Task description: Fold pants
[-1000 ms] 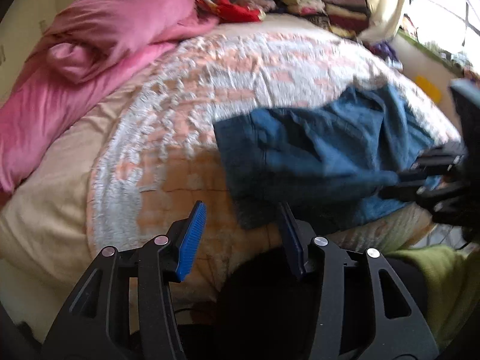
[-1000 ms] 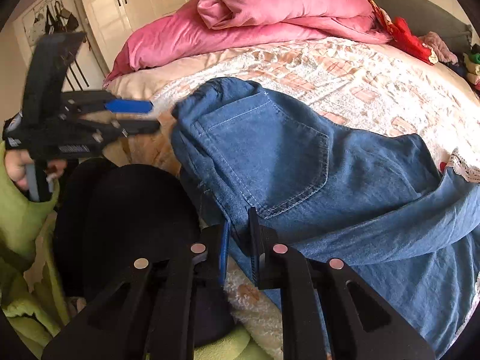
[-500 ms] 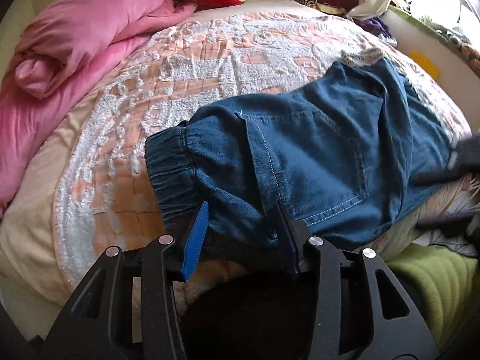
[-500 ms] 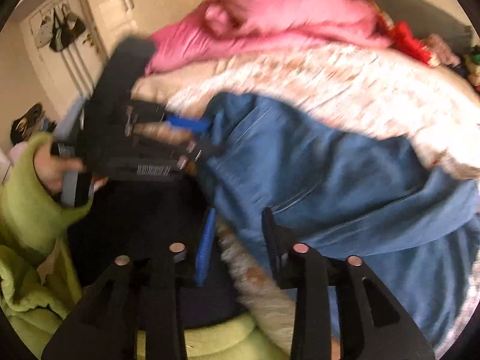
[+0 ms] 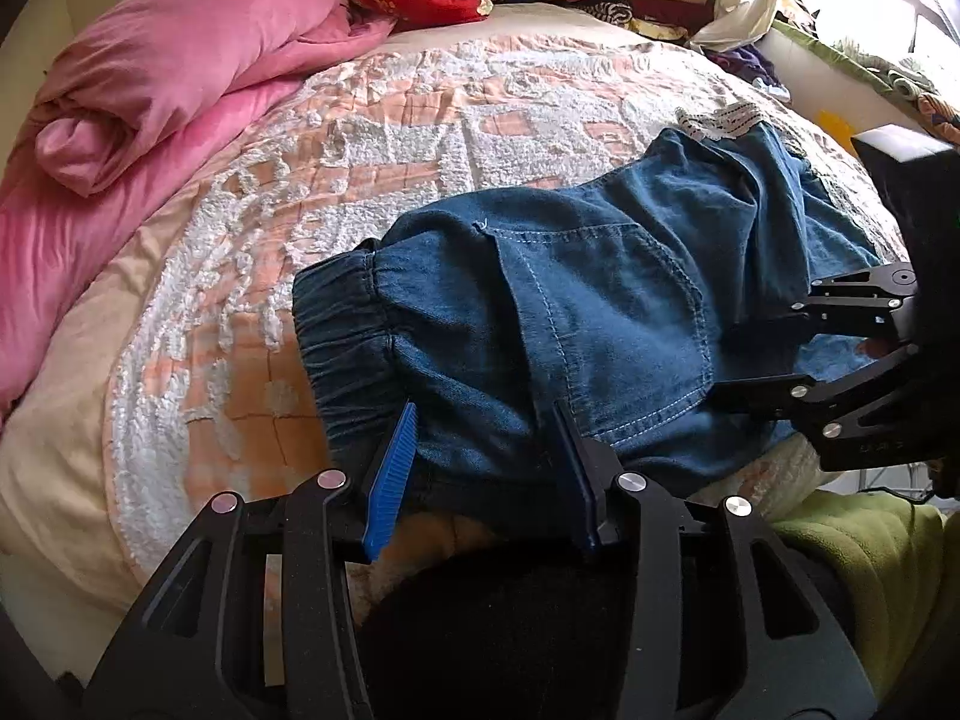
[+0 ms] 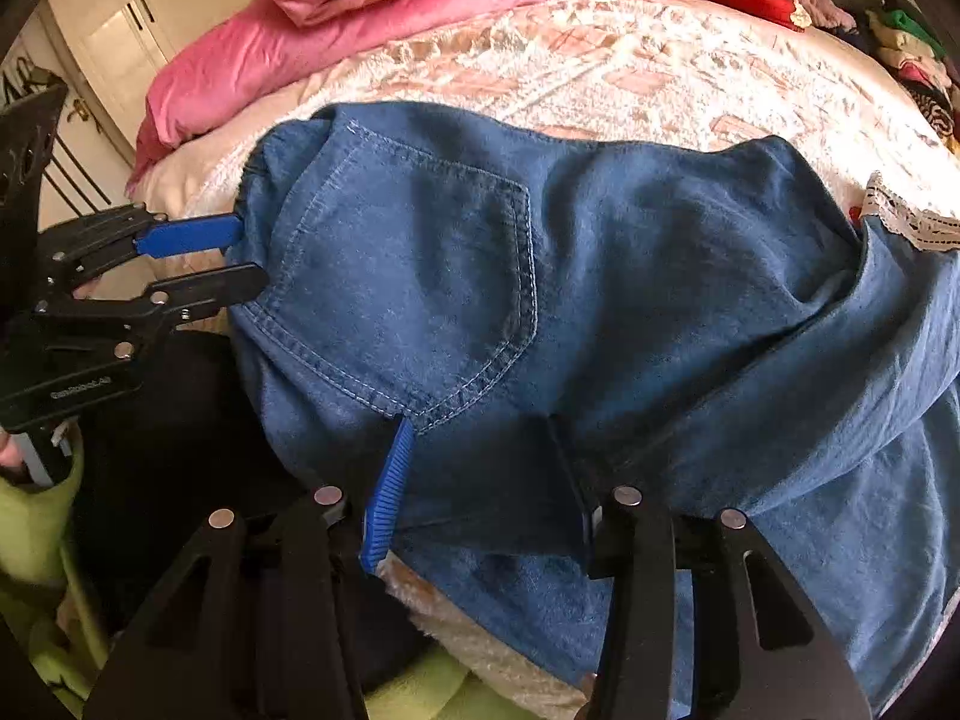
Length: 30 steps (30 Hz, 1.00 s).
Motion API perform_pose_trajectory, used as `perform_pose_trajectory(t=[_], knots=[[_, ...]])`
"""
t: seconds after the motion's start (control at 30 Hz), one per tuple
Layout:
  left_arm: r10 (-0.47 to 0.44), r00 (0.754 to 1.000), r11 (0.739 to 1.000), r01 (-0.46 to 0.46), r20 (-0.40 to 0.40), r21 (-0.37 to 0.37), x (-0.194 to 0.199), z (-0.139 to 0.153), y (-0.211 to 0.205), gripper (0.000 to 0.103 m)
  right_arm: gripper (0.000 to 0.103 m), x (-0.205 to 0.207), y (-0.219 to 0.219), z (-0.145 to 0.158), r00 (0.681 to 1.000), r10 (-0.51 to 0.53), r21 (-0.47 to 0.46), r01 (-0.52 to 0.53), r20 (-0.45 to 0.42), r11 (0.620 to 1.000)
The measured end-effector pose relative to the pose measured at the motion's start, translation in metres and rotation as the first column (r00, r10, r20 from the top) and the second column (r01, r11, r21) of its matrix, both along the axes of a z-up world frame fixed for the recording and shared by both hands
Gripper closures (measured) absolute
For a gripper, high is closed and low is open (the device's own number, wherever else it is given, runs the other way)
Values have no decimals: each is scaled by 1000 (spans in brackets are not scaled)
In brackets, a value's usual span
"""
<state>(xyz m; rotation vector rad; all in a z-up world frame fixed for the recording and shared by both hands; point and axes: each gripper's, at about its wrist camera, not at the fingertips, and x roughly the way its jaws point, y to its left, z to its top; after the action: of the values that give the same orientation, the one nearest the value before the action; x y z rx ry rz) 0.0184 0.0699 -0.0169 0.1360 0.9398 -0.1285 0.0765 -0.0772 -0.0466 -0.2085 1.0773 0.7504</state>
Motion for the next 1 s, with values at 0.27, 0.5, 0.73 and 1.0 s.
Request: perform_pose_trajectory(t=[0.27,0.5,0.73,1.0], knots=[[20,998,999,-17,64,-46,-11,25,1,62,43,-4,-35,44,992,-90,111,80,88,991],[16,991,999,-10,130,-50,-19,54,-10,41,23,-1,-83,77,958,-221,173,190,183,966],[-20,987,998,29,158,-54,-10,71,-29,25,12,14,-135,115,892,-359,229,302,275,925],[-96,988,989,109,119,-104,17,76,-64,22,12,41,-170,144,838,-435,237,373,330,897]])
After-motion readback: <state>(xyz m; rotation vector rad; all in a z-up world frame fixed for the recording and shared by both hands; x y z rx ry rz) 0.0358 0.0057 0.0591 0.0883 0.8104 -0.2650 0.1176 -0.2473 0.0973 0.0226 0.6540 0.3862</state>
